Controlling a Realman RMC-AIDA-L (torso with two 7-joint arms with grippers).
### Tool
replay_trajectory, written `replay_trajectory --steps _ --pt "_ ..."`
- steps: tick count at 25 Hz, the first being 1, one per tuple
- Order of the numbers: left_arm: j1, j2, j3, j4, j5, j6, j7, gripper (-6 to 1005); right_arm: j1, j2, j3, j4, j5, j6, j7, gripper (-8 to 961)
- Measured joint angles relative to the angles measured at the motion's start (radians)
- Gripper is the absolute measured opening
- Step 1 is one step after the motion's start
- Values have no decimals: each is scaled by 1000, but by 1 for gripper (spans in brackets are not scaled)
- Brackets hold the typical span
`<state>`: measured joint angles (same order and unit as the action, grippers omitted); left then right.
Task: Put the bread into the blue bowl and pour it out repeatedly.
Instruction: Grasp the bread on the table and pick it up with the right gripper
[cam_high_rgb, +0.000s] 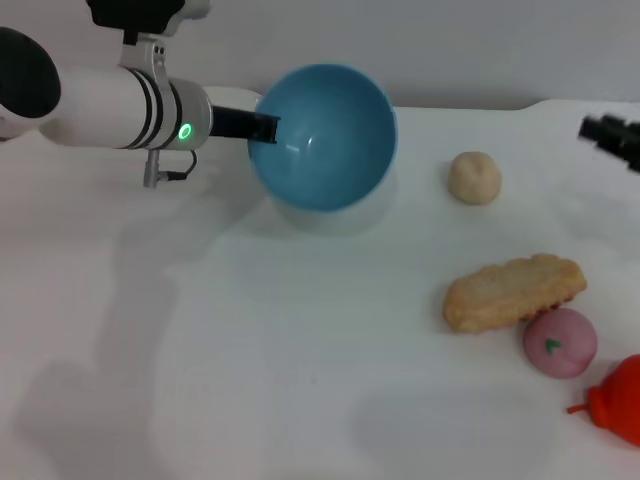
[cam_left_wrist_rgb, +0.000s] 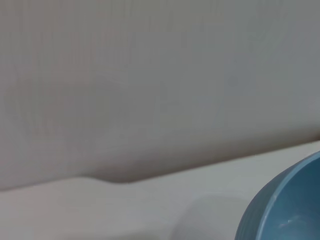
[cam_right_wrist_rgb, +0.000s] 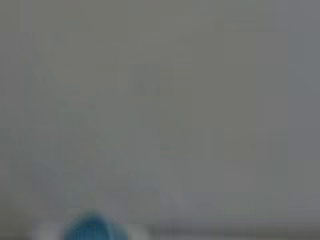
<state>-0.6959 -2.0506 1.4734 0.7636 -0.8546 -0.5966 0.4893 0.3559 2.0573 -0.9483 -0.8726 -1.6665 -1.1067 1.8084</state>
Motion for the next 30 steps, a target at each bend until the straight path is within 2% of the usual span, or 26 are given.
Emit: replay_trajectory --steps 3,8,13,16,21,24,30 --pt "-4 1 -14 0 3 -47 1 -1 57 4 -3 -108 -307 -40 178 343" --pt "-5 1 -15 -2 4 -69 0 -1 160 6 -46 -216 -598 -210 238 343" --pt "0 0 -34 -1 4 -79 -4 -1 206 6 -92 -279 -658 -296 241 344" --pt "0 -2 -40 0 4 -87 -4 -2 247 4 -157 -290 -723 -342 242 344" --pt "-1 -3 -41 1 -3 -91 -5 -2 301 13 -321 -253 -820 -338 268 448" --pt "-1 -4 -41 1 -7 -93 -8 -2 312 15 -396 -241 -824 -322 271 623" --pt "0 -5 -41 2 -8 -98 -15 -2 316 17 -491 -235 -852 -295 275 622"
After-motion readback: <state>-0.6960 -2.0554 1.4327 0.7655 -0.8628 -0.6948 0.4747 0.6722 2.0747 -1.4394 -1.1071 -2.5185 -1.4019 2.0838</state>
